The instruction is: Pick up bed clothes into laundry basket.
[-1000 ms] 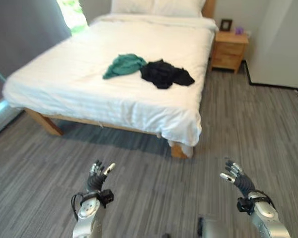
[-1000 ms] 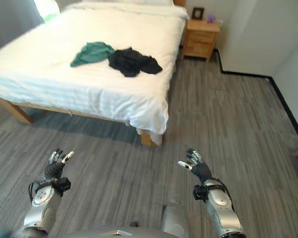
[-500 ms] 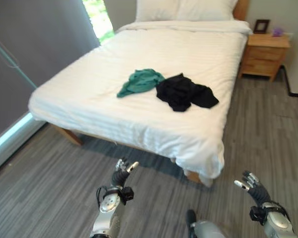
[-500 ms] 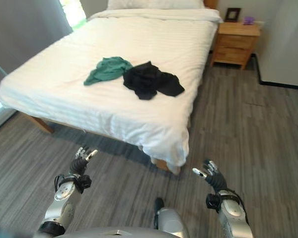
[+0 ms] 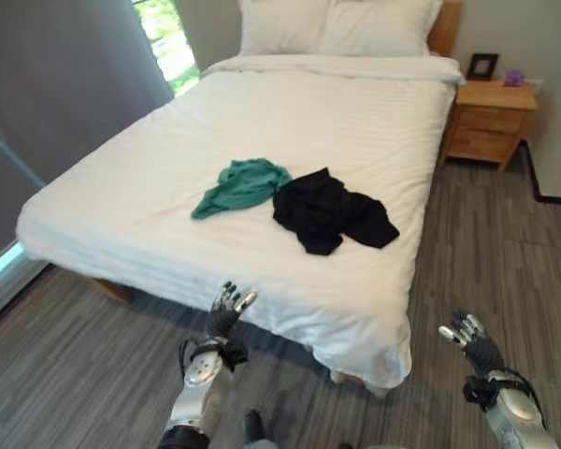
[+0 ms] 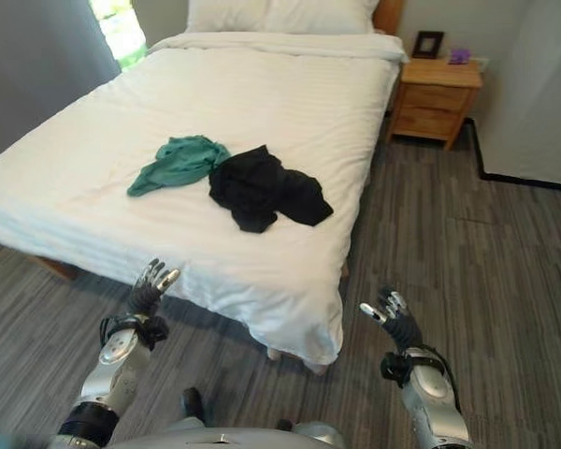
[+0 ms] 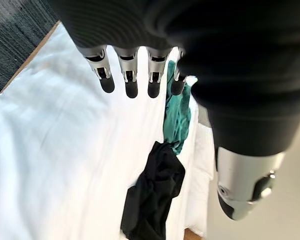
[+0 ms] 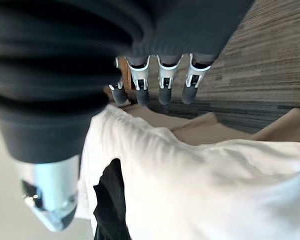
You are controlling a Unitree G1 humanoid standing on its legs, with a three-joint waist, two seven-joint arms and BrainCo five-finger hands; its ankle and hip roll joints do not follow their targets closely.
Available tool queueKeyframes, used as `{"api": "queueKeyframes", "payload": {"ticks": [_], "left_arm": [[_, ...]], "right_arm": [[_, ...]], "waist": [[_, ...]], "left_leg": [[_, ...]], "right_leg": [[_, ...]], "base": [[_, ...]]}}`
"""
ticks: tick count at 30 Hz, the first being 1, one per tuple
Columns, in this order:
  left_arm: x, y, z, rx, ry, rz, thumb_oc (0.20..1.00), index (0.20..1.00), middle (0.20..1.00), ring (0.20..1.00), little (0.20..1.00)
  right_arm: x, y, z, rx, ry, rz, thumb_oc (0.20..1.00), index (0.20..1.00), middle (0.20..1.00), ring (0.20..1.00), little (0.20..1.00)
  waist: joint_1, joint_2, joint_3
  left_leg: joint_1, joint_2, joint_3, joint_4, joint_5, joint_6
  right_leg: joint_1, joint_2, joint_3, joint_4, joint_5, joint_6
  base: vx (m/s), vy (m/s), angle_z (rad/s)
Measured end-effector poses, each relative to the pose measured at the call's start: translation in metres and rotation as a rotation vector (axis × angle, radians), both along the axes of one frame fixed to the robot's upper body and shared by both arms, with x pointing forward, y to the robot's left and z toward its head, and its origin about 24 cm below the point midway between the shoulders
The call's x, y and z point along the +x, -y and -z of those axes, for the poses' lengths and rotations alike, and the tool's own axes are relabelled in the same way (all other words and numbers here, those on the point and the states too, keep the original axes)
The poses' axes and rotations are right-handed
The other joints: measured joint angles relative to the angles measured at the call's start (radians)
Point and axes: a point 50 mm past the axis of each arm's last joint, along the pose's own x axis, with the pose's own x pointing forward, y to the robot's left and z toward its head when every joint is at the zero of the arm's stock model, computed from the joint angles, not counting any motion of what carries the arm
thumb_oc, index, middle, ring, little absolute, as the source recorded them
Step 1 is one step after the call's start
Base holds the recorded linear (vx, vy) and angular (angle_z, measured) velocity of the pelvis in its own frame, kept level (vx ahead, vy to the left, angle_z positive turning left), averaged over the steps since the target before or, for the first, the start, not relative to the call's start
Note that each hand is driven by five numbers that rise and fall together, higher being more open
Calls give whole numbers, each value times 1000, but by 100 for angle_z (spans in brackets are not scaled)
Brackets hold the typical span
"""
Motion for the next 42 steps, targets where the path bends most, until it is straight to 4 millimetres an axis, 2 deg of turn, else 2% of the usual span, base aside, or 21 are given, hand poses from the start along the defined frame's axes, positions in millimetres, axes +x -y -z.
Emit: {"api": "queueKeyframes", "payload": {"ticks": [4,7,8,9,11,13,15,17,19,21,22,23,25,26,28,30,32,33,38,41,42], "left_arm": [[1,-1,-1,0,6,-6,1000,1000,1000,1000,1000],[7,4,-6,-10,30,11,1000,1000,1000,1000,1000],[9,8,-6,-22,35,16,1000,1000,1000,1000,1000],[8,11,-4,-24,28,27,1000,1000,1000,1000,1000],[10,9,-6,-9,33,36,1000,1000,1000,1000,1000],[16,3,-13,21,52,38,1000,1000,1000,1000,1000],[21,-1,-19,42,72,43,1000,1000,1000,1000,1000],[23,-16,-25,93,81,36,1000,1000,1000,1000,1000],[21,-26,-27,106,82,6,1000,1000,1000,1000,1000],[19,-25,-25,99,82,2,1000,1000,1000,1000,1000],[16,-29,-24,97,77,-17,1000,1000,1000,1000,1000],[14,-29,-22,98,69,-6,1000,1000,1000,1000,1000],[6,-36,-22,145,57,19,1000,1000,1000,1000,1000],[2,-33,-20,134,54,27,1000,1000,1000,1000,1000],[-10,-31,-12,102,33,7,1000,1000,1000,1000,1000],[-36,-29,10,52,-62,-33,1000,1000,1000,1000,1000],[-38,-19,14,21,-80,13,1000,1000,1000,1000,1000],[-38,-11,15,12,-83,65,1000,1000,1000,1000,1000],[-35,-12,9,20,-55,102,1000,1000,1000,1000,1000],[-34,-17,8,38,-53,111,1000,1000,1000,1000,1000],[-34,-17,10,63,-74,148,1000,1000,1000,1000,1000]], "right_arm": [[3,7,-7,-25,24,9,1000,1000,1000,1000,1000],[-1,19,-10,-67,19,32,1000,1000,1000,1000,1000],[-6,27,-10,-81,11,58,1000,1000,1000,1000,1000],[-8,32,-8,-82,0,82,1000,1000,1000,1000,1000],[-7,27,-5,-60,-5,90,1000,1000,1000,1000,1000],[-2,11,-4,-21,5,29,1000,1000,1000,1000,1000],[-6,5,1,-7,-20,-2,1000,1000,1000,1000,1000],[0,4,-3,-16,-7,-15,1000,1000,1000,1000,1000],[1,8,-8,-42,8,2,1000,1000,1000,1000,1000],[1,17,-13,-114,-1,-10,1000,1000,1000,1000,1000],[6,25,-20,-170,8,-22,1000,1000,1000,1000,1000],[10,48,-37,-289,30,22,1000,1000,1000,1000,1000],[10,69,-54,-422,34,49,1000,1000,1000,1000,1000],[8,83,-62,-517,5,33,1000,1000,1000,1000,1000],[11,98,-75,-627,-29,33,1000,1000,1000,1000,1000],[45,115,-118,-764,39,60,1000,1000,1000,1000,1000],[61,125,-128,-834,-6,49,1000,1000,1000,1000,1000],[73,136,-142,-994,-103,-10,1000,1000,1000,1000,1000],[122,94,-201,-1460,45,-203,1000,1000,1000,1000,1000],[137,90,-194,-1613,-47,-273,1000,1000,1000,1000,1000],[144,85,-192,-1857,-157,-460,1000,1000,1000,1000,1000]], "waist": [[6,15,-8],[-5,35,-11],[-8,76,-19],[-20,89,-18],[-19,79,-12],[-1,74,-11],[-7,56,-9],[-1,36,4],[1,34,11],[10,20,18],[17,41,27],[10,46,48],[5,-33,39],[-2,-50,33],[4,-52,23],[34,-33,8],[58,-27,1],[85,-15,-9],[116,-11,-15],[139,-32,-14],[136,-36,-14]], "left_leg": [[42,11,-106,10,-1,-3],[75,-39,-144,18,25,30],[101,-58,-101,11,36,48],[129,-70,-78,-25,17,58],[140,-130,-30,-30,-52,48],[135,-211,17,-34,-70,120],[149,-265,28,-29,-83,161],[154,-318,71,-33,-100,217],[153,-331,85,-29,-92,219],[153,-333,84,-29,-122,250],[154,-315,88,-28,-121,254],[146,-287,85,-34,-113,235],[147,-332,70,-34,-122,229],[152,-349,48,-34,-127,235],[163,-349,36,-34,-123,229],[168,-330,28,-32,-127,216],[173,-325,3,-34,-130,210],[175,-322,-6,-34,-128,213],[174,-303,-40,-33,-126,205],[168,-301,-62,-34,-119,196],[168,-300,-73,-33,-123,188]], "right_leg": [[24,-13,76,-5,-15,24],[21,-57,87,-5,-34,62],[33,-75,78,-16,-43,95],[25,-86,71,5,-61,122],[-5,-152,82,55,-94,159],[-112,-231,93,219,-102,166],[-172,-276,97,347,-99,172],[-303,-328,87,532,-49,187],[-321,-355,31,539,-51,190],[-359,-317,30,525,-75,199],[-375,-270,26,510,-95,196],[-387,-171,-9,401,-95,190],[-371,-160,-33,270,-54,162],[-345,-161,-11,232,-15,143],[-313,-156,-10,179,33,143],[-228,-140,-41,16,137,113],[-181,-135,-70,-41,155,105],[-162,-131,-79,-68,164,100],[-152,-114,-109,-68,160,95],[-144,-112,-136,-70,155,94],[-145,-112,-141,-69,151,96]], "base": [[163,253,-73],[179,365,-26],[269,490,6],[155,344,23],[114,366,-8],[57,339,-47],[10,296,-18],[34,212,-38],[108,200,-20],[122,144,-33],[103,31,-34],[85,-1,2],[69,-44,44],[33,-76,63],[29,-51,28],[56,-13,8],[23,8,36],[6,20,24],[22,9,20],[-18,-7,25],[-44,-17,28]]}}
